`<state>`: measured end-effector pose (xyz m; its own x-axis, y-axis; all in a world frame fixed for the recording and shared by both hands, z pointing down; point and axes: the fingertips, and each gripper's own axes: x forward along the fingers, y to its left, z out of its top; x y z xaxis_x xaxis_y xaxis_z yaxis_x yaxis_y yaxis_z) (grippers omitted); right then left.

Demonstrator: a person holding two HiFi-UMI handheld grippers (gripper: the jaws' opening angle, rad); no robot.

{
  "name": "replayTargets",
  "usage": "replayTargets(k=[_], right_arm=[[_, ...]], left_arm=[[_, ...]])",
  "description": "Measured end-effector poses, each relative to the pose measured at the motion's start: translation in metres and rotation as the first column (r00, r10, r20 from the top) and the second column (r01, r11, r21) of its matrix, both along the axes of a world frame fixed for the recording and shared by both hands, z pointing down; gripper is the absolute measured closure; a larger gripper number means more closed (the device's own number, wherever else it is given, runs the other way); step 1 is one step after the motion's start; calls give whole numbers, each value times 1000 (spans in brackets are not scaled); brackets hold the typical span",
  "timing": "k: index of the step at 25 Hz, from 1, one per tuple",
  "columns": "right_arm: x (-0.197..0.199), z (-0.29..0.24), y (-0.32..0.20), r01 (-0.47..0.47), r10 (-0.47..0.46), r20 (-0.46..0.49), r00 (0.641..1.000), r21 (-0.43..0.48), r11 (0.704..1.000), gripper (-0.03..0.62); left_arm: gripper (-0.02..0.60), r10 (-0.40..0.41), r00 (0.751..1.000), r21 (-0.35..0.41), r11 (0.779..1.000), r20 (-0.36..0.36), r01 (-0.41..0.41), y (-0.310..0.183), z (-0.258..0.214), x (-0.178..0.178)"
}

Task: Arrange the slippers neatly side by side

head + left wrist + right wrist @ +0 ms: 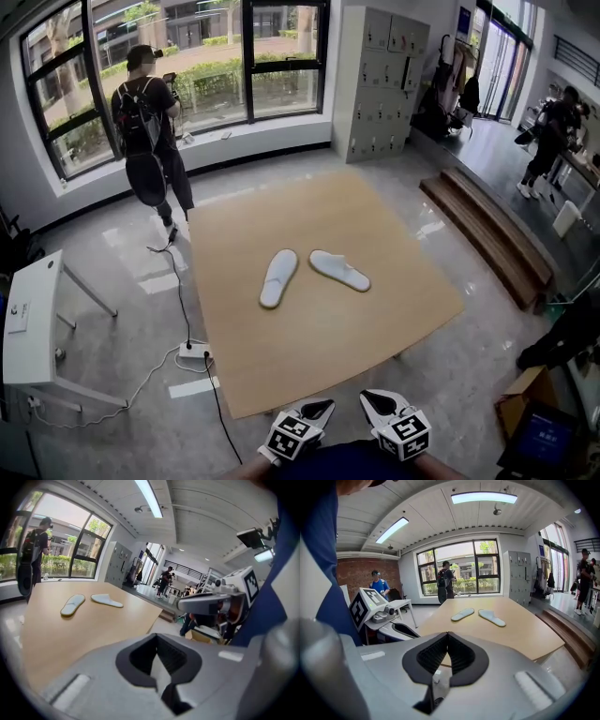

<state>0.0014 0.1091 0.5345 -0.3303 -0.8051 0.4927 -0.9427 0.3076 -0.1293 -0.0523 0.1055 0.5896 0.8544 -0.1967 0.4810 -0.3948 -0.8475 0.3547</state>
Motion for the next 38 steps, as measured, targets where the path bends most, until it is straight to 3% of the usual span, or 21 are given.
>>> replayTargets(k=[11,21,25,32,38], right_arm=[[-21,0,-43,55,-55,-14,998,-10,998,583],[-19,4,-99,199,-199,12,980,5,980,583],[5,8,-122,232,-232,15,973,1,973,583],[51,7,-157,253,-253,48,966,-5,967,583],[71,6,-180,341,-340,77,937,-5,940,583]], left_arm=[[578,-72,997,-34,997,7,72,-36,10,-28],[578,-244,969,-13,970,45,244,-85,15,-35],[578,-277,959,-24,960,54,278,-103,20,-12],[578,-266,961,12,964,79,266,-133,13,44],[578,-352,929,11,935,110,353,-154,8,66]])
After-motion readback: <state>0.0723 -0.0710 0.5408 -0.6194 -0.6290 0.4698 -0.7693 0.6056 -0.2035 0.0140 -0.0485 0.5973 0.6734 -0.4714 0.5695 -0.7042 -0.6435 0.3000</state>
